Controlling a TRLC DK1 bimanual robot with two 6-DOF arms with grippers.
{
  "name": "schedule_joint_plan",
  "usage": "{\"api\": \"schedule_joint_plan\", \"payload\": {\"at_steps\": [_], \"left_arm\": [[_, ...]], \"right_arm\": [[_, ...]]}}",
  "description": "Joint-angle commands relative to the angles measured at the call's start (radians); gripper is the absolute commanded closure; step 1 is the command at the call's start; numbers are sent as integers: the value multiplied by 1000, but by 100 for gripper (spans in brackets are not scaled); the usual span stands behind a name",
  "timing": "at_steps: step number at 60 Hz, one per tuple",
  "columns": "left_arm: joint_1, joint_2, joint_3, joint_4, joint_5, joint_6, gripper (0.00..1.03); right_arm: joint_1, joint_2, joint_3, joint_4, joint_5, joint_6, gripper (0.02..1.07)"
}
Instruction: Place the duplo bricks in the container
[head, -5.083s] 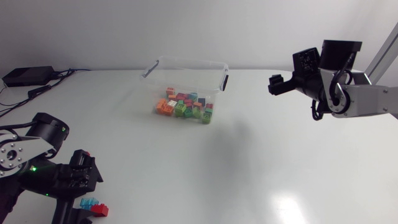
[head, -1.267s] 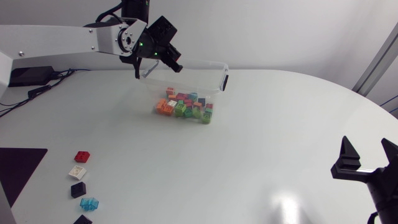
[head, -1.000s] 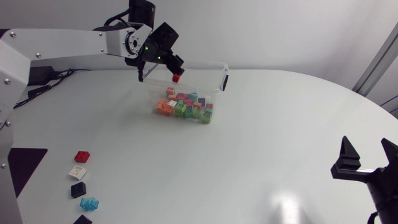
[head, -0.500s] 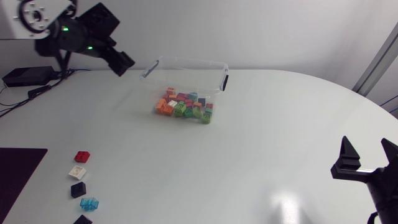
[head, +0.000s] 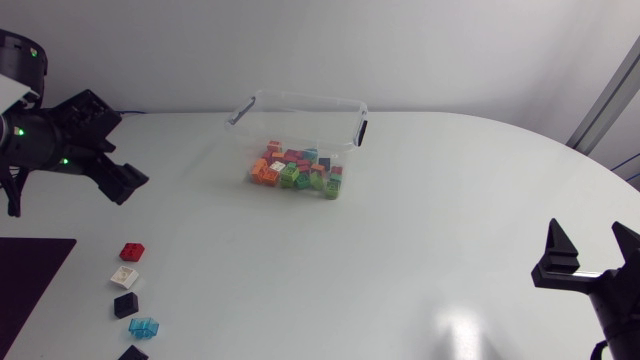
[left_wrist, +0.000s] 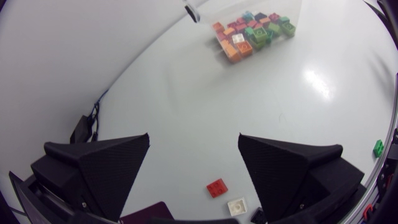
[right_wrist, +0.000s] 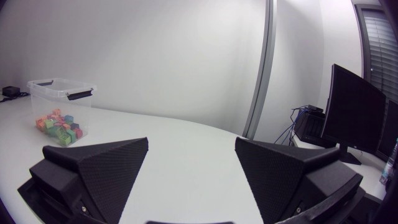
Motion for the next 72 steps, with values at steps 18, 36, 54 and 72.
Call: {"api": "schedule_joint_plan", "payload": {"at_steps": [18,36,54,72], "left_arm": [[105,338,23,-61,-63,-216,5],[157,433,15,-61,-79,-341,9],[166,513,-14,-49,-79,-352,18],[185,556,-12,-26,-77,-357,86]], "right_arm": [[-2,-5,-18,-7,-1,-5,6],[-2,-5,-18,-7,-1,-5,6],[-2,-5,-16,-7,-1,-3,6],[-2,-5,-18,-7,-1,-5,6]]}}
